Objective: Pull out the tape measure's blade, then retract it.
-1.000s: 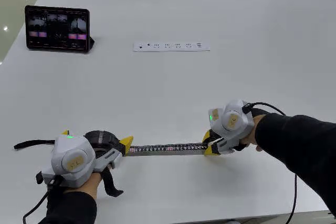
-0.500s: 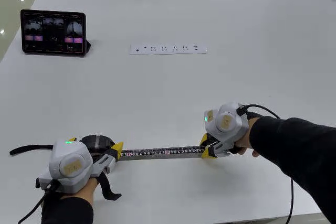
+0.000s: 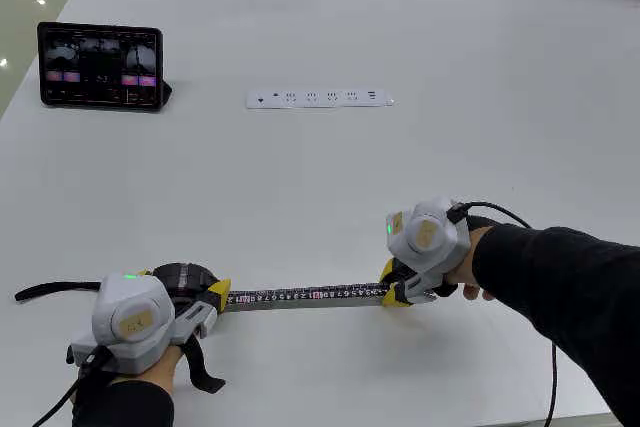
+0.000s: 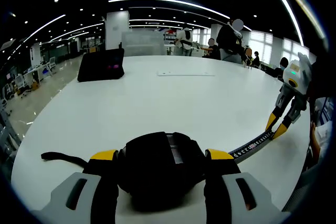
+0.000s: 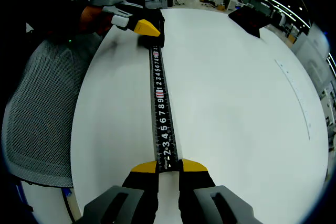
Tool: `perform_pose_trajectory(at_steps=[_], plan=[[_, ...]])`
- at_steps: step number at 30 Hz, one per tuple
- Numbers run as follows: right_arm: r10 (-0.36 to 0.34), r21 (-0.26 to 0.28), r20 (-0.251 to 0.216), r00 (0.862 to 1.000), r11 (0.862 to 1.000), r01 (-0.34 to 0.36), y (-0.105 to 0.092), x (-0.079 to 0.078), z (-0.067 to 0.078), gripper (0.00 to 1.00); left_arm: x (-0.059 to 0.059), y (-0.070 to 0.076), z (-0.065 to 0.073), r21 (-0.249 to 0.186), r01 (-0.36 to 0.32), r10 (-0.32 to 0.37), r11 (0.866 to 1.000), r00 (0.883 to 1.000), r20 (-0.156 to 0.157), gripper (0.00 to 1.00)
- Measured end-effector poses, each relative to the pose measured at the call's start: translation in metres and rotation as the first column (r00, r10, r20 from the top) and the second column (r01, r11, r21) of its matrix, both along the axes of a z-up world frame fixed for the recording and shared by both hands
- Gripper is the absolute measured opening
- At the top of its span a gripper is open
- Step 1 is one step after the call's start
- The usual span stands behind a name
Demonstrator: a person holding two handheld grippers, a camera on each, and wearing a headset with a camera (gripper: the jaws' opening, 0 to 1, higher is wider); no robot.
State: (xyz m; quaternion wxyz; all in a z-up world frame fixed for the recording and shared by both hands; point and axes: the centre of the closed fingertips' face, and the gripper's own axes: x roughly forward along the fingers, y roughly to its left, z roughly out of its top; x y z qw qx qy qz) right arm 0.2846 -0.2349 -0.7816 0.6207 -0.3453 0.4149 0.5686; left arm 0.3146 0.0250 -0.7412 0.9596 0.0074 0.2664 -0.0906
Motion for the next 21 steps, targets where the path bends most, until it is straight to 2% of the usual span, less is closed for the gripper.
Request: perform_pose_trajectory(at_steps=[11, 21], plan=[[-0.002, -0.006, 0.0, 1.0, 1.0, 0.002, 0.0018, 0.0001, -0.0001, 0.1, -0.0014, 0.0003, -0.0008, 0.007, 0.002, -0.002, 1.0, 1.0, -0.027, 0.6], [-0.004, -0.014, -0.004, 1.0, 1.0, 0.004, 0.0039, 0.0002, -0.0005, 0.1, -0.0014, 0.0, -0.0009, -0.001, 0.009, -0.009, 1.0, 1.0, -0.03, 0.6]])
